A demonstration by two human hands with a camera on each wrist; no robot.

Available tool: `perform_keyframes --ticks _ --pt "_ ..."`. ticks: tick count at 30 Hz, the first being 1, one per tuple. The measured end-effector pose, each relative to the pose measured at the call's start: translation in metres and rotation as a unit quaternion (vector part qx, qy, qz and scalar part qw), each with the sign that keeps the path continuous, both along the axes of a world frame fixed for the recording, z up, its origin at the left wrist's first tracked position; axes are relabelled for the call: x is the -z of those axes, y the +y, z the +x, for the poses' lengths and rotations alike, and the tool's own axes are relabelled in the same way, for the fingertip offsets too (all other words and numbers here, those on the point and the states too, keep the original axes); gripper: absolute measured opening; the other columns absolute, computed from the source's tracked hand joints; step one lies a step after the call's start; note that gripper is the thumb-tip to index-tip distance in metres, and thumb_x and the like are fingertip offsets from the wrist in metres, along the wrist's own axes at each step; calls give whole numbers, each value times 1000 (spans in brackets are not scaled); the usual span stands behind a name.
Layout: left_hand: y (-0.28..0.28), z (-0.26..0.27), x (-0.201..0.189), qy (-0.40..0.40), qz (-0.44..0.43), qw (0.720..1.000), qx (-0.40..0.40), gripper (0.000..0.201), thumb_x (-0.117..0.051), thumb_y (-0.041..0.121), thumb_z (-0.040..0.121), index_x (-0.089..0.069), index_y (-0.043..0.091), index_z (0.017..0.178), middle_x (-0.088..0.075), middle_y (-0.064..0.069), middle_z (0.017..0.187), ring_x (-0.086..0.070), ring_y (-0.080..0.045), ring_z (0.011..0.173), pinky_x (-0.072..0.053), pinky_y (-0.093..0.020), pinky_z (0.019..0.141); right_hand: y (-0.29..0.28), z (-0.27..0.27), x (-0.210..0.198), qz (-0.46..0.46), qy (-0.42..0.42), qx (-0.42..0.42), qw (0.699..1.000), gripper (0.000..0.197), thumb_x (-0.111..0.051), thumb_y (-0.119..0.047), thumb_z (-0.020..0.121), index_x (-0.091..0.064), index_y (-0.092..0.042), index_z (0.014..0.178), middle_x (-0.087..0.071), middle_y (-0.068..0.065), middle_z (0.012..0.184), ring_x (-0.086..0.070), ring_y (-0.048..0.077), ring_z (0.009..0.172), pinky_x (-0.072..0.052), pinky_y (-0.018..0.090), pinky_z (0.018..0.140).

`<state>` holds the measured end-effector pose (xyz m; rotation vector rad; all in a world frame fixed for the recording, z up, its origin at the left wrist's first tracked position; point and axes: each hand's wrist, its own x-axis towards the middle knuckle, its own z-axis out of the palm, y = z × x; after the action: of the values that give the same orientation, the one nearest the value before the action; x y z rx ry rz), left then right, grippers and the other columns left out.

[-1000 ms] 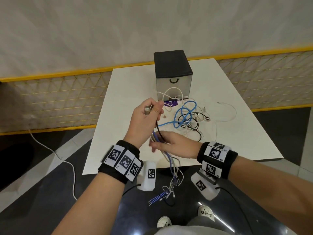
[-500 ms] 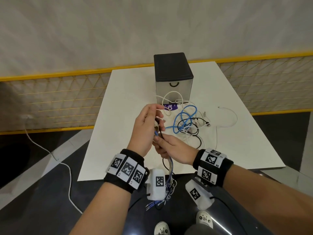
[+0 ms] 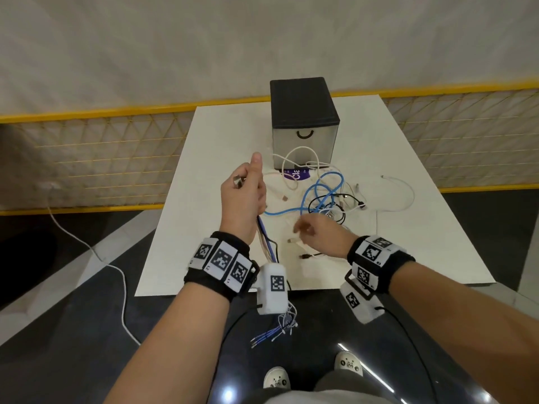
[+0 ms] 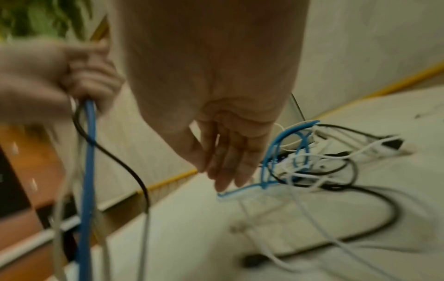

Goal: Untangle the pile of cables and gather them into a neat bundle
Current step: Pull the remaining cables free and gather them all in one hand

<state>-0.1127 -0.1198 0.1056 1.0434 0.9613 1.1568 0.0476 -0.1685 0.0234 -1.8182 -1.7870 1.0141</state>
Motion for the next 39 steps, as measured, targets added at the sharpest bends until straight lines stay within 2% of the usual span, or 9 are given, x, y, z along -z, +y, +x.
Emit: perform_keyframes --ticks 5,12,18,23,25,28,31,35,39 --pt "-1 2 5 10 9 1000 11 49 -62 29 96 -34 20 57 -27 7 48 -18 -10 42 -17 -21 41 -4 16 54 -96 -227 -62 967 27 -55 -8 88 -58 -9 114 -50 10 122 -52 28 113 -43 33 96" --pt "-2 4 17 27 3 1000 -3 42 -67 25 92 -44 22 57 -29 9 46 -19 -10 42 -18 -21 41 1 16 68 -59 -312 -78 945 14 -52 -15 95 -58 -8 106 -53 13 118 -54 30 107 -47 38 91" --pt "1 6 40 109 2 994 -8 17 -73 22 87 -59 13 83 -34 11 48 -23 -9 41 -22 -19 38 2 24 45 39 -6 80 996 7 -51 -15 96 -55 -12 100 -67 2 92 -62 15 82 -43 25 76" --pt "4 27 51 177 -30 983 31 24 -82 29 77 -69 14 91 -42 15 51 -33 -4 40 -29 -18 43 11 22 4 85 225 130 962 6 -51 -9 96 -55 -6 98 -68 2 80 -62 3 67 -48 19 63" --pt "5 39 51 195 -21 979 49 18 -80 28 80 -67 15 82 -48 14 53 -39 -1 39 -32 -19 48 13 21 -4 97 265 121 952 6 -52 -10 96 -55 -6 97 -68 1 79 -65 12 73 -52 27 64" --pt "7 51 48 231 5 972 36 28 -70 32 88 -57 18 69 -52 8 55 -41 -4 42 -37 -26 57 13 23 -6 112 262 115 952 2 -51 -11 96 -53 -11 97 -71 -2 78 -66 31 78 -54 42 73" --pt "15 52 45 230 26 973 -22 33 -61 36 94 -54 19 67 -64 4 62 -45 -8 46 -39 -31 63 11 37 3 109 150 92 978 31 -47 -4 94 -41 -16 122 -71 3 81 -66 15 73 -52 32 76" --pt "26 47 30 163 34 984 -64 25 -55 24 98 -56 14 75 -56 1 58 -39 -10 44 -33 -25 49 7 68 20 147 -43 91 984 54 -47 3 87 -40 -16 138 -53 12 125 -52 23 115 -39 29 101" --pt "24 51 21 135 57 989 -32 16 -52 18 98 -66 10 95 -48 2 57 -38 -8 47 -32 -19 46 11 50 -2 206 54 -37 976 48 -59 -22 91 -44 -15 137 -47 -1 131 -43 7 123 -31 15 106"
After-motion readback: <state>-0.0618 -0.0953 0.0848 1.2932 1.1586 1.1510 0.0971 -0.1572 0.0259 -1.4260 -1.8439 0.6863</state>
